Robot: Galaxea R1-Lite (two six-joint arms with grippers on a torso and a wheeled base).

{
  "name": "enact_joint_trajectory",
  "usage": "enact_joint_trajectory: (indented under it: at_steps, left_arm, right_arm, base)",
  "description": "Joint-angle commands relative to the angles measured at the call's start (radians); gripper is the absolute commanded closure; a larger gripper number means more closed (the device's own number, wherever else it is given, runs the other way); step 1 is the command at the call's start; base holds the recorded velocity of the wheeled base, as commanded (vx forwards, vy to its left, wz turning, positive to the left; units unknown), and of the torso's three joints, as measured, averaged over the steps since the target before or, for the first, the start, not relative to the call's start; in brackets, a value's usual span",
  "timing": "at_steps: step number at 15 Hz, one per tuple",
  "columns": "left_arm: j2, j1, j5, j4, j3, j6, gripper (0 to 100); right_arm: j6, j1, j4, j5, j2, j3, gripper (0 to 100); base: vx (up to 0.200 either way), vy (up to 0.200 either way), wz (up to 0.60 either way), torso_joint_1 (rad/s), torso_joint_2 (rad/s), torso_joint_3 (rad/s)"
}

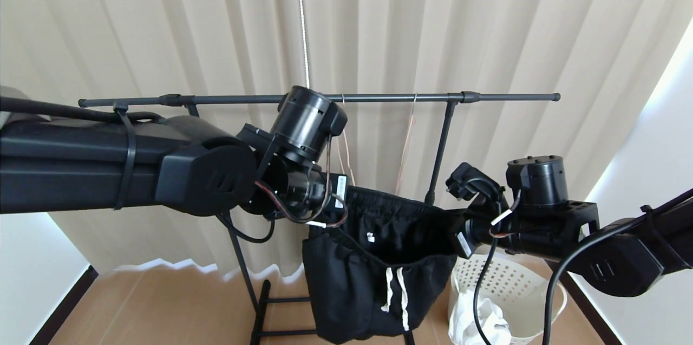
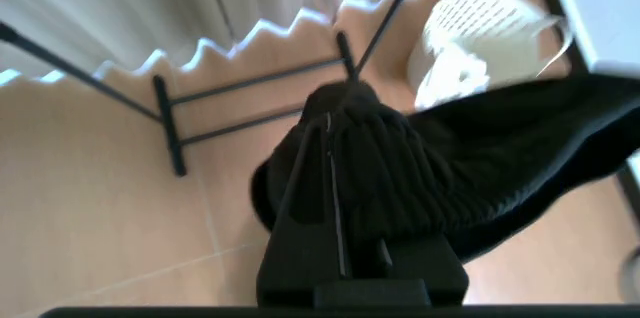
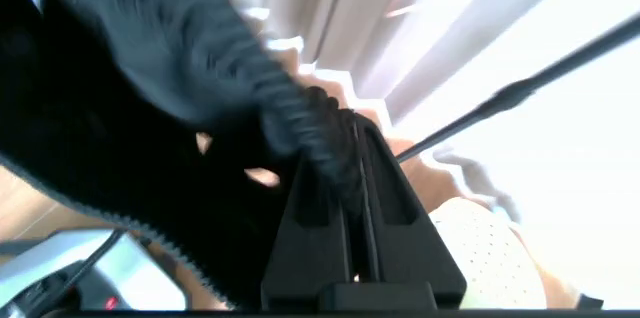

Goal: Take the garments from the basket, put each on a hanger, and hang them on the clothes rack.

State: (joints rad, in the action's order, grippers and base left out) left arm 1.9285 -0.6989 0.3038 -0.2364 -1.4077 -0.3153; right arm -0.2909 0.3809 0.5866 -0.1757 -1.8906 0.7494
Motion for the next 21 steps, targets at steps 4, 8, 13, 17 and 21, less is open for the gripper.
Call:
enact_joint_trajectory:
  at_steps: [4,8,13,17,21]
  left_arm:
    - [0.0,0.001,0.001,0.037,0.115,0.061,0]
    - [-0.002,0.001,-0.006,0.071,0.118,0.074,0]
    - [-0.046,0.01,-0.178,0.078,0.121,0.076,0]
    - [-0.054,0.036,-0.204,0.078,0.115,0.074,0]
    - [-0.005,0.095,-0.196,0.086,0.09,0.064,0]
  right_arm:
    - [-0.004,-0.034,-0.001,0.001,0.059,0.005,100]
    - [-0.022,-0.063,0.004,0.001,0.061,0.007,100]
    - [-0.03,-0.069,0.006,0.002,0.061,0.007,100]
    - [-0.037,-0.079,0.007,0.015,0.064,0.007,100]
    - [-0.09,-0.137,0.009,0.016,0.071,0.008,100]
  base:
    - [0.0,0.0,0.0,0.0,0.0,0.0]
    - [0.0,0.0,0.0,0.0,0.0,0.0]
    - [0.0,0.0,0.0,0.0,0.0,0.0]
    - [0.0,0.0,0.0,0.0,0.0,0.0]
    - [0.0,0.0,0.0,0.0,0.0,0.0]
